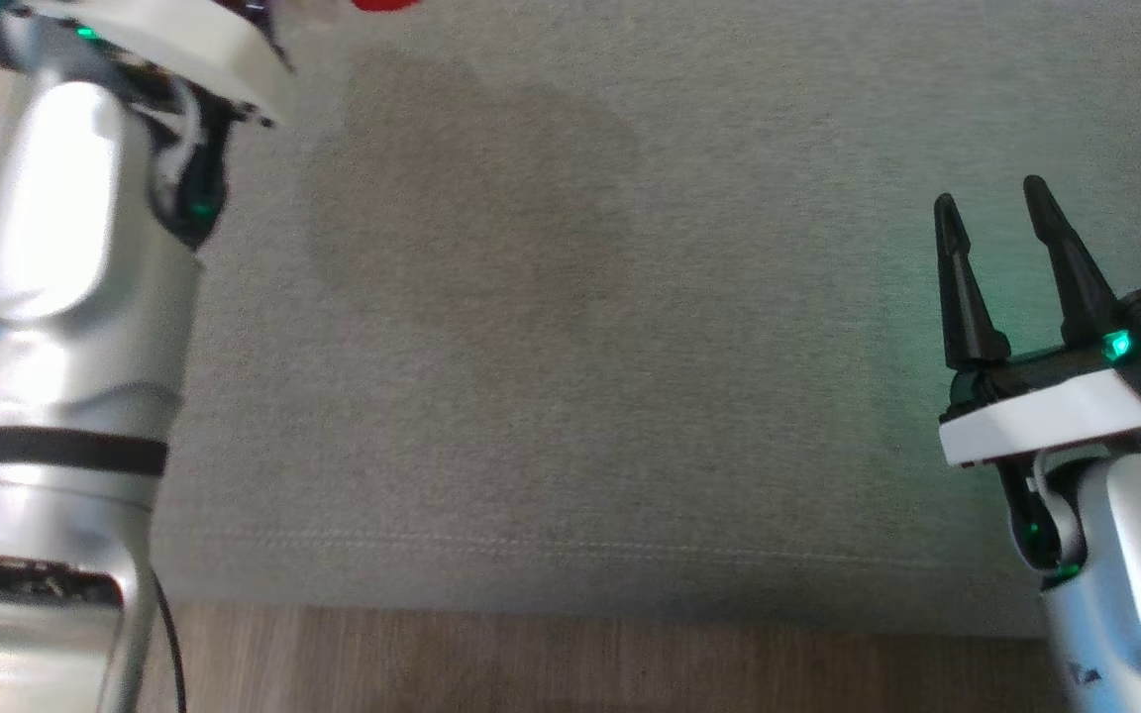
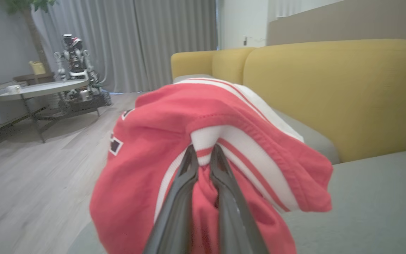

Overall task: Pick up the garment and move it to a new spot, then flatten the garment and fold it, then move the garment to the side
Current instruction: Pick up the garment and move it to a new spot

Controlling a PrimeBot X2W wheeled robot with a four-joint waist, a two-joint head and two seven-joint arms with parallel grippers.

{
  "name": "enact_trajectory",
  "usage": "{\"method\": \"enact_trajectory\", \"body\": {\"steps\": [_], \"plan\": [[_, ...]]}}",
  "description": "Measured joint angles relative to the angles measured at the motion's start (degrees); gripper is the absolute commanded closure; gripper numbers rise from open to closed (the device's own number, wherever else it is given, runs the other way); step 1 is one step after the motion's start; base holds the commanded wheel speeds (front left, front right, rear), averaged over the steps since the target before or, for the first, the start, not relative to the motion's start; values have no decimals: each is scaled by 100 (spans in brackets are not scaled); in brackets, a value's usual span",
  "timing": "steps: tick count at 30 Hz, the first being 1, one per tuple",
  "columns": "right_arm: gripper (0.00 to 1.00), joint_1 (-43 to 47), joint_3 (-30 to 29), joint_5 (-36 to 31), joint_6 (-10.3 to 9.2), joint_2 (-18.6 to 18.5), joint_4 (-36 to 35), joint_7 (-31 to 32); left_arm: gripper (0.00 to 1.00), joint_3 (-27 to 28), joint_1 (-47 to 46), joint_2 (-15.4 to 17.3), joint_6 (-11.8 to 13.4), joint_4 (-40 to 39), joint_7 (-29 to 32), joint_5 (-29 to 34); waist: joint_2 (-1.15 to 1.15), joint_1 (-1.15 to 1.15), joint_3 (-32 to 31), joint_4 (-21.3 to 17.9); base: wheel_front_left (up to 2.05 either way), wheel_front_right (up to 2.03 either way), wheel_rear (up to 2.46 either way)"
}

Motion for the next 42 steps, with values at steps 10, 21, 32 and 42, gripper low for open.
{"method": "enact_trajectory", "body": {"steps": [10,21,32,42], "plan": [[0,-211,-224,0,0,368,280,-116,100,-2007,109,-91,-41,-1001,0,-605,0,0,-249,-778,0,0,0],[0,-519,-243,49,0,580,94,-138,100,-4478,-197,448,-43,-1682,-41,-907,0,0,9,-1616,0,0,0],[0,-518,-240,49,0,657,86,-138,0,-5839,-483,1248,-42,-1058,-41,-949,0,0,206,-1801,0,0,0],[0,-504,-212,14,0,653,152,-138,0,-4419,-389,1296,225,-810,-41,-1285,0,0,-54,-1448,0,0,0]]}}
